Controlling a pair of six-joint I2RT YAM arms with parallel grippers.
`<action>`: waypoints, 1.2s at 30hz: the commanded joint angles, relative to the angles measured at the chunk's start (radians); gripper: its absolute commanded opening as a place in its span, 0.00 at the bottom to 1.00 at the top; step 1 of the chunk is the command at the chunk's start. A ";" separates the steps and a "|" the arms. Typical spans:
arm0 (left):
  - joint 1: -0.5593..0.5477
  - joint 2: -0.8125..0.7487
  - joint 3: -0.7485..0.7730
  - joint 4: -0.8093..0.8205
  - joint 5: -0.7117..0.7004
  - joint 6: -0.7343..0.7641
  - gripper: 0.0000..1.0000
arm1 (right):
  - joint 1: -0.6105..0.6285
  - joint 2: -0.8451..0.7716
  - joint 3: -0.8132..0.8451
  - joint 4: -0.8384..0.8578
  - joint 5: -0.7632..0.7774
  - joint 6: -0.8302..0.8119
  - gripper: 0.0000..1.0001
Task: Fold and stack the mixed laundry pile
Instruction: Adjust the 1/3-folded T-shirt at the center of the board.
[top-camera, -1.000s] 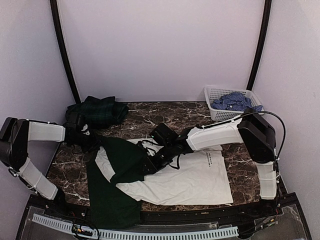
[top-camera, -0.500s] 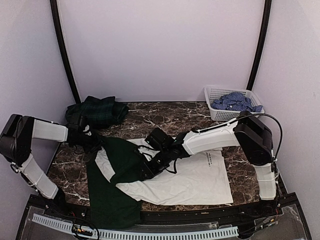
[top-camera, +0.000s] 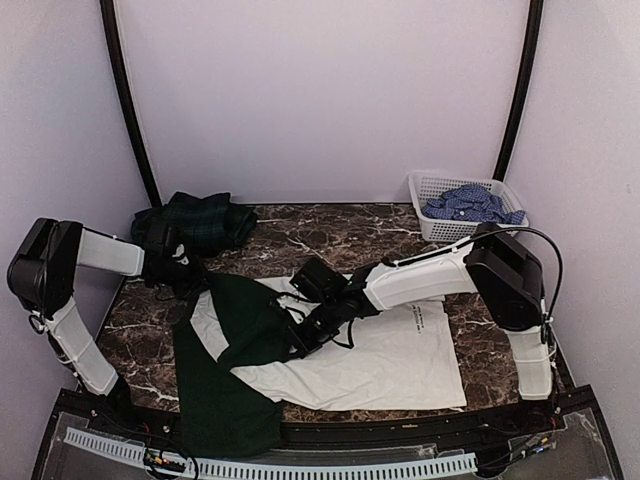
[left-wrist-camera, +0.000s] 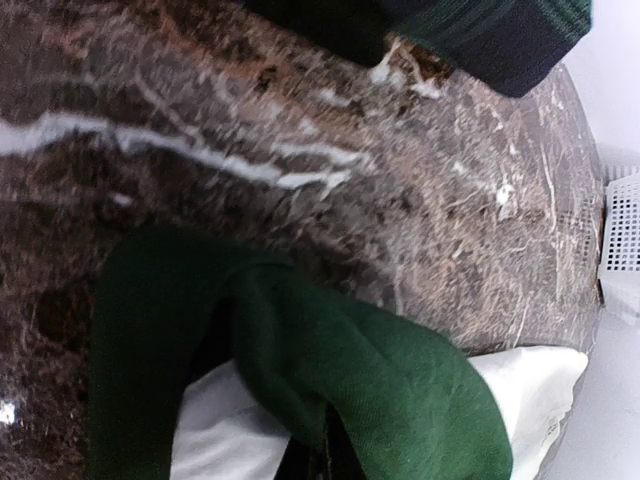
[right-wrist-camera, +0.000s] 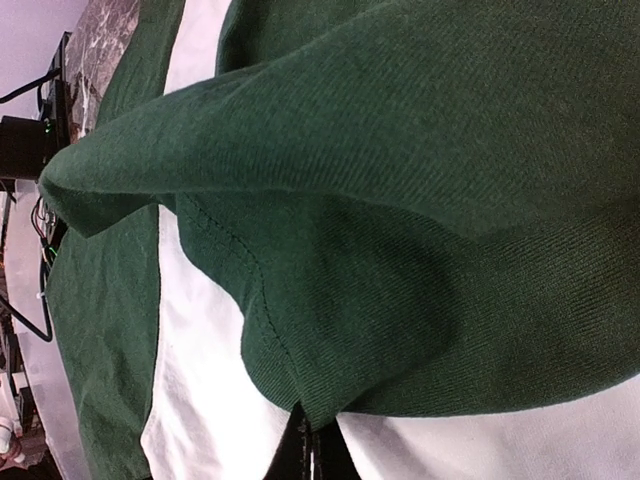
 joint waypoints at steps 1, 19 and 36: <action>0.010 0.005 0.092 -0.042 -0.041 0.041 0.00 | 0.004 -0.068 -0.018 0.021 -0.006 0.000 0.00; 0.061 0.018 0.146 -0.153 -0.065 0.078 0.28 | -0.001 -0.184 -0.173 0.015 0.004 -0.010 0.00; -0.408 -0.615 -0.129 -0.586 -0.079 -0.066 0.34 | -0.025 -0.121 -0.118 0.020 -0.031 -0.017 0.00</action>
